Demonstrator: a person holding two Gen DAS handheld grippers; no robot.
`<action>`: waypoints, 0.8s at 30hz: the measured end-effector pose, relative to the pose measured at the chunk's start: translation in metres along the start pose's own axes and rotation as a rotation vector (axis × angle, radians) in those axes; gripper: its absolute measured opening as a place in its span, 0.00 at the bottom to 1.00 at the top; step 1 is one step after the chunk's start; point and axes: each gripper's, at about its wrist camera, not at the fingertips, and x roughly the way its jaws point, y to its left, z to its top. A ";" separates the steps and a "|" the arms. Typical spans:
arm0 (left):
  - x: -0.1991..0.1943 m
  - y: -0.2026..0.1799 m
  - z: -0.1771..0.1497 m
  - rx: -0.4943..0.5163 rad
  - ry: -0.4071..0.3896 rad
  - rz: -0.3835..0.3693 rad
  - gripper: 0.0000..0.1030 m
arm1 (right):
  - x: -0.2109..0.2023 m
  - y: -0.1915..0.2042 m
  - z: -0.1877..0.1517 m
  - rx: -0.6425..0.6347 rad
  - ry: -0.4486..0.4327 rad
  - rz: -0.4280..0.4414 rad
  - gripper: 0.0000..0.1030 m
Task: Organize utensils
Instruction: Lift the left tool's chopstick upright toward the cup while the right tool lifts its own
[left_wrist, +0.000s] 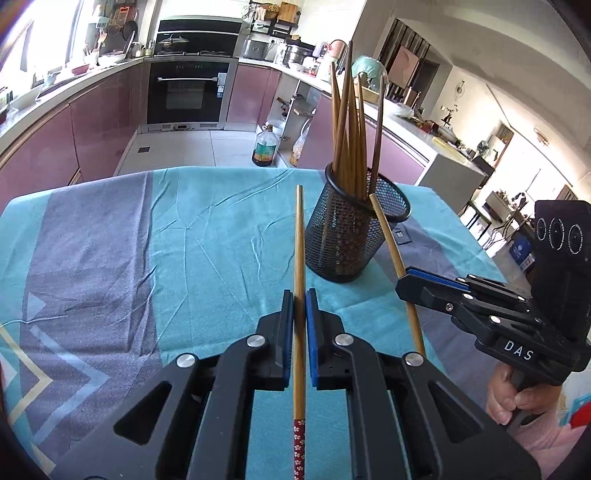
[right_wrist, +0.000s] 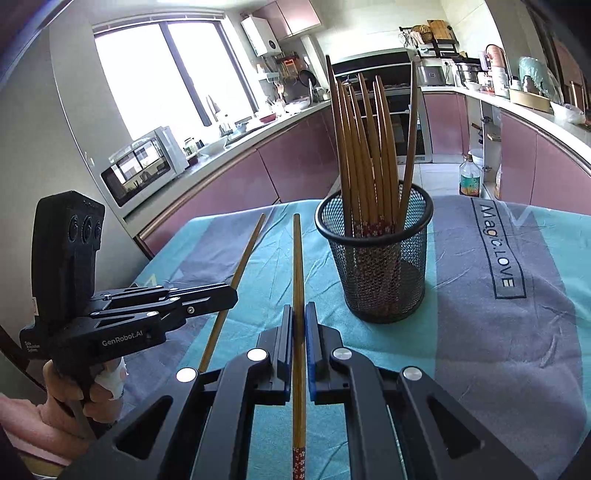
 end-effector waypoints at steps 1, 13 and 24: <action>-0.002 -0.001 0.000 -0.002 -0.001 -0.006 0.07 | -0.002 0.000 0.001 0.000 -0.005 0.001 0.05; -0.028 -0.017 0.003 0.019 -0.066 -0.029 0.07 | -0.018 0.004 0.004 -0.016 -0.065 0.001 0.05; -0.041 -0.026 0.008 0.038 -0.102 -0.045 0.07 | -0.027 0.006 0.007 -0.023 -0.101 -0.001 0.05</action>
